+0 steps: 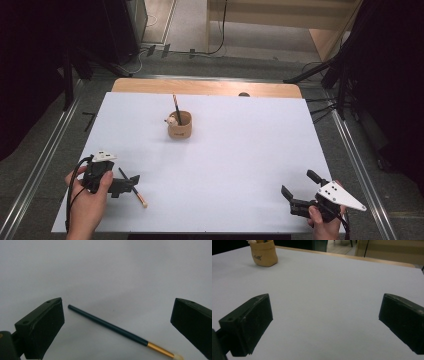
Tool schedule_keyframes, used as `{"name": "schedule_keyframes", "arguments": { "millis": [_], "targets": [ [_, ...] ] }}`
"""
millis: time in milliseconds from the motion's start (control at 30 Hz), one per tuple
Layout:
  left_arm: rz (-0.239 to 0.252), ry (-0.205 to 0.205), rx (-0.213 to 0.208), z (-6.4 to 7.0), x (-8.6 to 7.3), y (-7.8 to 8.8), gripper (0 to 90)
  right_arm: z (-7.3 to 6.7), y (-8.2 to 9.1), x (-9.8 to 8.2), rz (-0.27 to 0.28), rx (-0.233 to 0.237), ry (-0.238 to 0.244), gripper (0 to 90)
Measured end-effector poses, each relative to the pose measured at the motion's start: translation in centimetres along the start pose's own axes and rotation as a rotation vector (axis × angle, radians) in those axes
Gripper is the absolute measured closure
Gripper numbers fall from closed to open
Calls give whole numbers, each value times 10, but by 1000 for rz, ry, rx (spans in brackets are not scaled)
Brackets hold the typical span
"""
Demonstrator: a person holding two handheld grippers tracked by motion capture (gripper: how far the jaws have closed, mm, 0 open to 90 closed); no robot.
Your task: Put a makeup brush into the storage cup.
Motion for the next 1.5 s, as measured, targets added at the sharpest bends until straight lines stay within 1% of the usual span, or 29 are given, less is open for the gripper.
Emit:
{"name": "schedule_keyframes", "arguments": {
  "millis": [33,200,267,333,367,433,500,600,700,733,767,800,833,867,900,933,967,1000,1033,1100,1167,1233,1267,1367,1400,1467,1500],
  "targets": [
    [-13,8,-2,1,0,-1,0,0,0,0,0,1,-1,0],
    [-98,16,21,2,-5,-6,0,0,1,0,1,1,-6,0],
    [-137,30,46,2,-8,-9,0,0,0,0,-1,2,-1,0],
    [-177,29,45,3,-11,-11,0,-1,0,0,-2,4,-1,0],
    [-191,28,44,4,-13,-12,0,-1,0,0,-3,3,0,0],
    [-213,28,56,5,-15,-15,0,0,0,0,-2,2,-1,0],
    [-222,26,59,8,-15,-15,0,0,0,0,-2,1,-2,0],
    [-257,6,61,11,-18,-17,0,0,-1,0,-3,0,-1,0],
    [-274,4,68,12,-19,-20,0,-1,-1,0,-4,1,-2,0],
    [-286,-2,80,12,-21,-21,0,-1,-1,0,-4,1,-2,0],
    [-298,-5,91,12,-22,-22,23,-1,-1,0,-4,1,-1,0],
    [-320,-14,94,12,-25,-23,47,-1,-1,0,-5,0,-2,0],
    [-332,-48,110,12,-27,-24,73,-1,-1,0,-5,-1,-2,0],
    [-336,-64,123,13,-28,-25,81,0,-1,0,-6,-2,-2,0],
    [-340,-67,122,13,-28,-24,92,0,-1,0,-5,-2,-2,0],
    [-345,-75,120,13,-27,-22,122,0,-1,0,-5,-2,-1,0],
    [-346,-81,118,11,-26,-20,171,0,-1,0,-5,-2,-1,0],
    [-341,-86,112,11,-25,-17,252,0,-1,0,-5,-2,-1,0],
    [-339,-92,110,10,-24,-15,380,0,-1,0,-6,-2,-1,0],
    [-340,-101,104,8,-24,-12,610,0,-1,-1,-6,-3,0,0],
    [-347,-113,93,8,-24,-12,740,0,-1,-1,-7,-4,0,0],
    [-359,-141,87,9,-25,-11,848,0,-1,-1,-8,-3,0,0],
    [-363,-155,88,9,-25,-12,849,-1,-2,-1,-10,-3,-1,0],
    [-382,-175,85,9,-23,-12,851,-2,-2,-1,-10,0,4,0],
    [-375,-185,86,9,-23,-12,852,-2,-2,-1,-10,2,4,0],
    [-338,-174,65,10,-20,-11,852,-3,-2,-1,-10,3,6,0],
    [-322,-177,67,10,-19,-10,852,-3,-2,-1,-9,4,3,0]
  ]
}}
Point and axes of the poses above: each handheld gripper's, and its own axes: y roughly backward along the jaws, x roughly out of its top, z roughly to its right, the point moved 9 cm from there along -y, roughly forward along the jaws, and after that the axes turned 2 degrees about x, right-handed, at the moved point
